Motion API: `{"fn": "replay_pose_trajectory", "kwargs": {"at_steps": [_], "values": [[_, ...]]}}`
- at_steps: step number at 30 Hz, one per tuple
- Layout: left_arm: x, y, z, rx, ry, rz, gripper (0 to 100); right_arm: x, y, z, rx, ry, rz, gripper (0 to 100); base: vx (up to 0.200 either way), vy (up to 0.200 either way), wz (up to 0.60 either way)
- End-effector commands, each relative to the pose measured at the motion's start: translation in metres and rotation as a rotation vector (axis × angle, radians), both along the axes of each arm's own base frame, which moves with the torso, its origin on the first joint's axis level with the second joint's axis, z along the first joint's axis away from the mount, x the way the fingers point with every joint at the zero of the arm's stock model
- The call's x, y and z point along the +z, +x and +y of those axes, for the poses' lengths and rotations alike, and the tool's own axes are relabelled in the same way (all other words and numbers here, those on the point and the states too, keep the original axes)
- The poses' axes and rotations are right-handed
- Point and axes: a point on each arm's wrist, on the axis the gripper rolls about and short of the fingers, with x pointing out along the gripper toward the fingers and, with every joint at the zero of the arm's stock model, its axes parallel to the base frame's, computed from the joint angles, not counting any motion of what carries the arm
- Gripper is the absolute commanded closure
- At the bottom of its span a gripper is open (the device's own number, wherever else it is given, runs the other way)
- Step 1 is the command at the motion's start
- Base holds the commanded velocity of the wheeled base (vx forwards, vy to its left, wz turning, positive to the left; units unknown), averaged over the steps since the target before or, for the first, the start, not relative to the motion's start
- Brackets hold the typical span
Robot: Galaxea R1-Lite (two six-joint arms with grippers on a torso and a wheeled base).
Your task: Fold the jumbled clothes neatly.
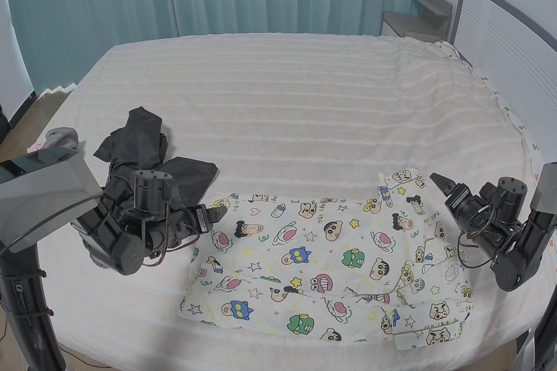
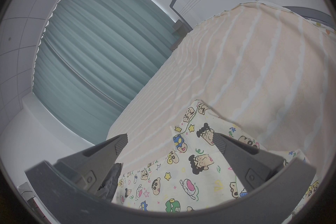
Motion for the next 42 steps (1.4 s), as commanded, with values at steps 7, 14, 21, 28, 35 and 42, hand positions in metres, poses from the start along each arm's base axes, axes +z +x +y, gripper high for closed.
{"fn": "replay_pose_trajectory", "kwargs": {"at_steps": [7, 14, 21, 28, 35, 42], "values": [[-0.014, 0.087, 0.004, -0.155, 0.078, 0.08, 0, 0.001, -0.002, 0.003, 0.011, -0.001, -0.008, 0, 0.0, 0.0, 0.0], [-0.025, 0.094, -0.004, -0.163, 0.07, 0.082, 0, 0.002, -0.002, 0.003, 0.011, -0.001, -0.011, 0, 0.0, 0.0, 0.0], [-0.031, 0.097, -0.012, -0.17, 0.057, 0.066, 0, 0.002, -0.003, 0.003, 0.011, -0.001, -0.009, 0, 0.0, 0.0, 0.0], [-0.038, 0.102, -0.017, -0.152, 0.043, 0.049, 0, 0.001, -0.003, 0.003, 0.011, -0.001, -0.006, 0, 0.0, 0.0, 0.0], [-0.036, 0.103, -0.022, -0.139, 0.001, 0.05, 100, 0.0, 0.0, -0.001, 0.009, 0.0, -0.009, 0, 0.0, 0.0, 0.0], [-0.038, 0.104, -0.024, -0.112, -0.035, 0.064, 100, 0.0, 0.006, -0.023, 0.041, 0.01, 0.004, 0, 0.0, 0.0, 0.0]]}}
